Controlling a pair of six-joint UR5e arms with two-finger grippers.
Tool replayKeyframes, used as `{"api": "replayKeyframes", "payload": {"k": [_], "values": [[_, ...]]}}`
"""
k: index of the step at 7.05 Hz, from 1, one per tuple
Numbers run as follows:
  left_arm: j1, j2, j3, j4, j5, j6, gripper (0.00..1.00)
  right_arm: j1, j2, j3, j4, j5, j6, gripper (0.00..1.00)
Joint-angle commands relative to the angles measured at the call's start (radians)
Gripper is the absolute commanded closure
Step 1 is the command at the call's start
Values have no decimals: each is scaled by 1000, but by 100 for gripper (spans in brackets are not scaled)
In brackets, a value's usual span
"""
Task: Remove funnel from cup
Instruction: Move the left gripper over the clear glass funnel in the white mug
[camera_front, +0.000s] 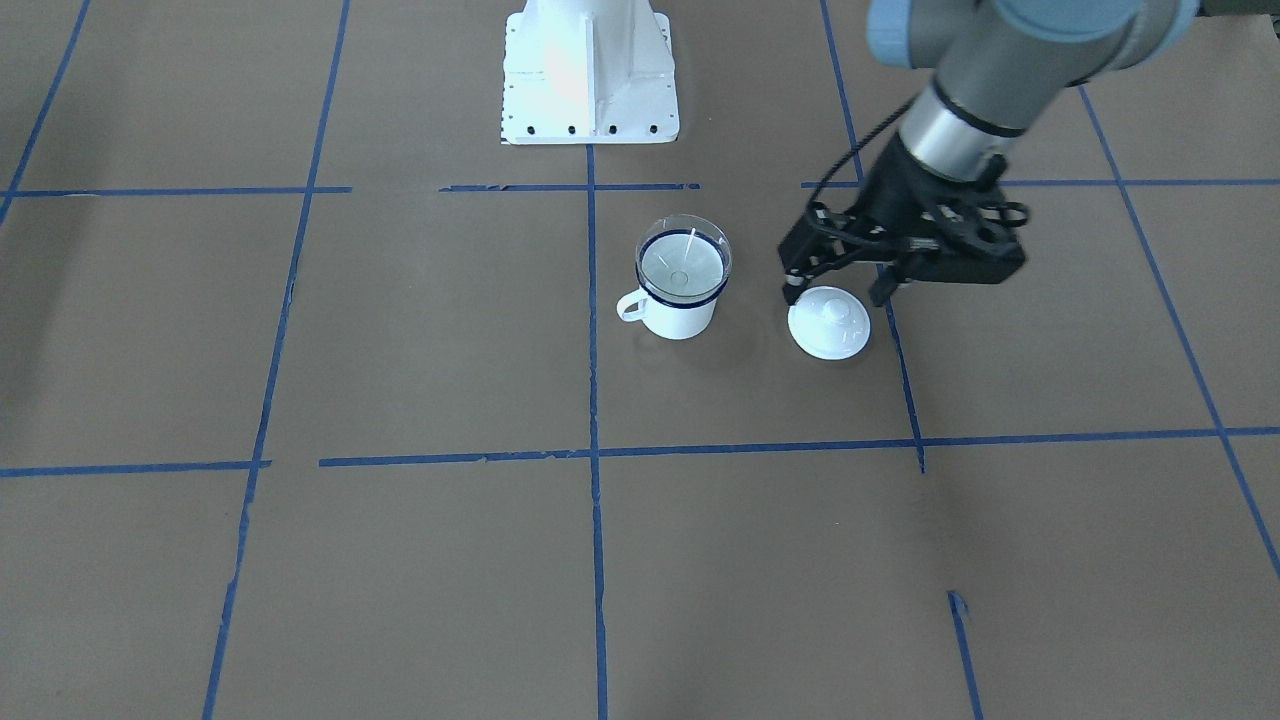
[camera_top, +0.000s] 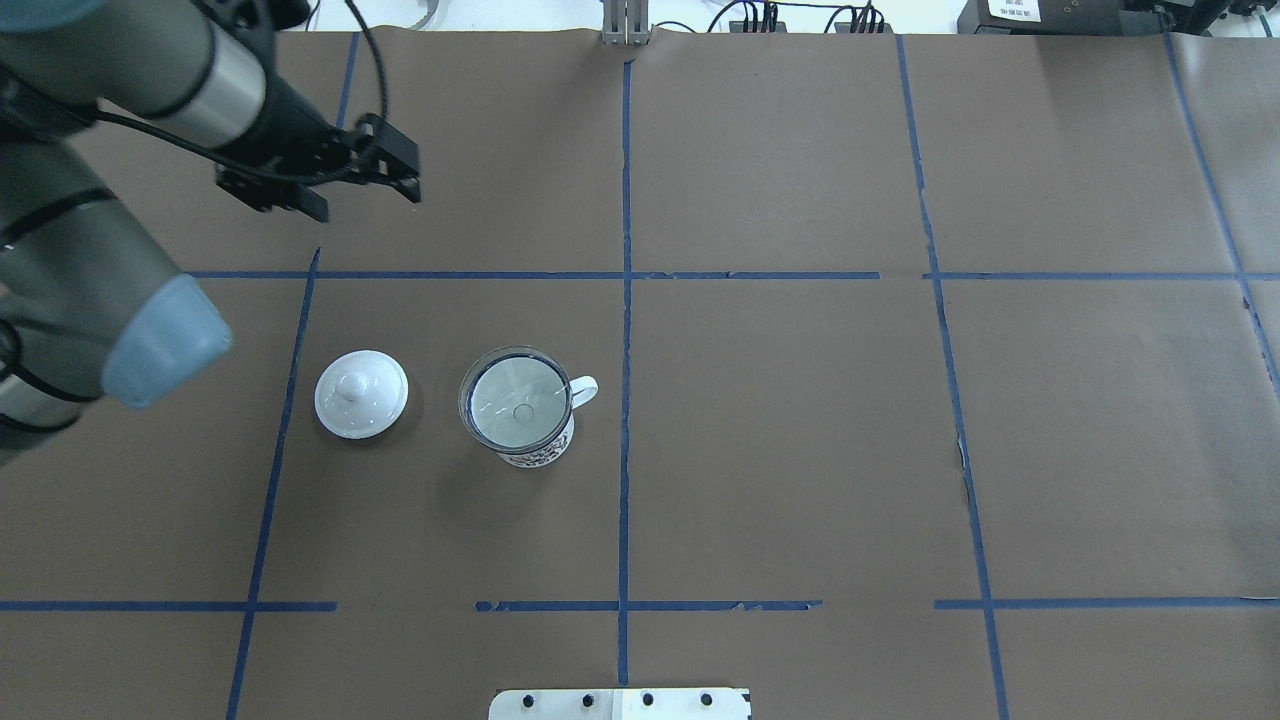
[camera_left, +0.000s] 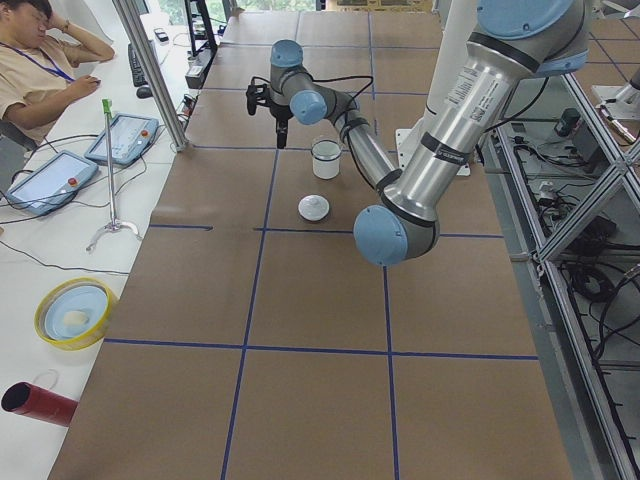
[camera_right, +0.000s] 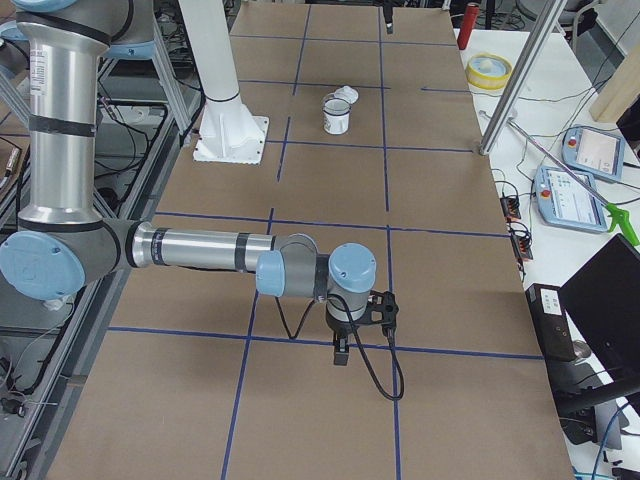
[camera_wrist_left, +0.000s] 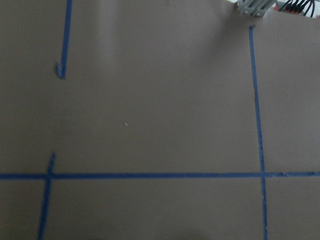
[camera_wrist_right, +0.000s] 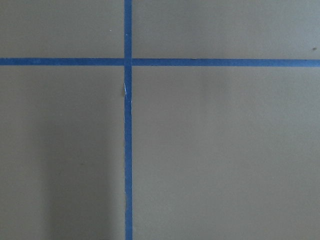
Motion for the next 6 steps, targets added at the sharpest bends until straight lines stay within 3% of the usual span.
{"api": "replayKeyframes", "payload": {"k": [1,3,6], "values": [[224,-142,26,182,168,-217,0,0,0,0,0,0,0,0],[289,-199,147,181,236,-264,0,0,0,0,0,0,0,0],[312,-206,188,173,235,-258,0,0,0,0,0,0,0,0]]}}
